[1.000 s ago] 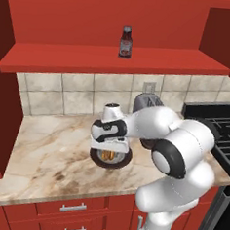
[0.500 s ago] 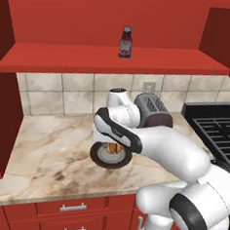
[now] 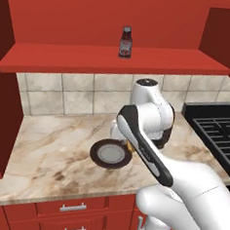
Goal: Move the hot dog bun to the plate on the dining table and place the condiment next to that plate. Then navigate to the fridge and take the sausage and place it on the plate as well.
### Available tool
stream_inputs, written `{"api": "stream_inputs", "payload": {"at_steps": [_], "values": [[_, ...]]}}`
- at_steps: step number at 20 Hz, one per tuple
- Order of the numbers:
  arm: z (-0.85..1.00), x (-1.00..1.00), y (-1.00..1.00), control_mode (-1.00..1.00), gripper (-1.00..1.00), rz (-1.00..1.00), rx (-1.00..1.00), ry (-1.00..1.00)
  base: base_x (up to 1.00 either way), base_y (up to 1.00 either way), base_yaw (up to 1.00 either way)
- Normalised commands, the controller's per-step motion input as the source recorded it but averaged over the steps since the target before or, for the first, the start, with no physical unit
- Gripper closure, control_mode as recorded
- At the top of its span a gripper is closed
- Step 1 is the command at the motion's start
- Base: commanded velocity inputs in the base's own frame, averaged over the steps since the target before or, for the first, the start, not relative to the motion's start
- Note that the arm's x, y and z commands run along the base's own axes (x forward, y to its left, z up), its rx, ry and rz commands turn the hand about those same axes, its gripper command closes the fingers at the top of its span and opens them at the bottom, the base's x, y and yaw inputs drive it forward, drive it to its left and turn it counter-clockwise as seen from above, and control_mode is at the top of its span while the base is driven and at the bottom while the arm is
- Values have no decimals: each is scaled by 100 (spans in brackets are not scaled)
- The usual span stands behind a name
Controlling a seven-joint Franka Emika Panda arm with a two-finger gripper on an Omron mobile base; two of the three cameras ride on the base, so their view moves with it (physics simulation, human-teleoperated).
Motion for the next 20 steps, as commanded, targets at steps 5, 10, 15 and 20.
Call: {"api": "stream_inputs", "payload": {"at_steps": [5, 10, 15, 20], "values": [[72, -18, -18, -100, 100, 1, -7, -26, 0, 0, 0], [76, -22, -9, -100, 100, 1, -9, -21, 0, 0, 0], [77, -35, 0, -100, 100, 5, -1, -5, 0, 0, 0], [61, -38, 0, -100, 100, 6, 0, 0, 0, 0, 0]]}}
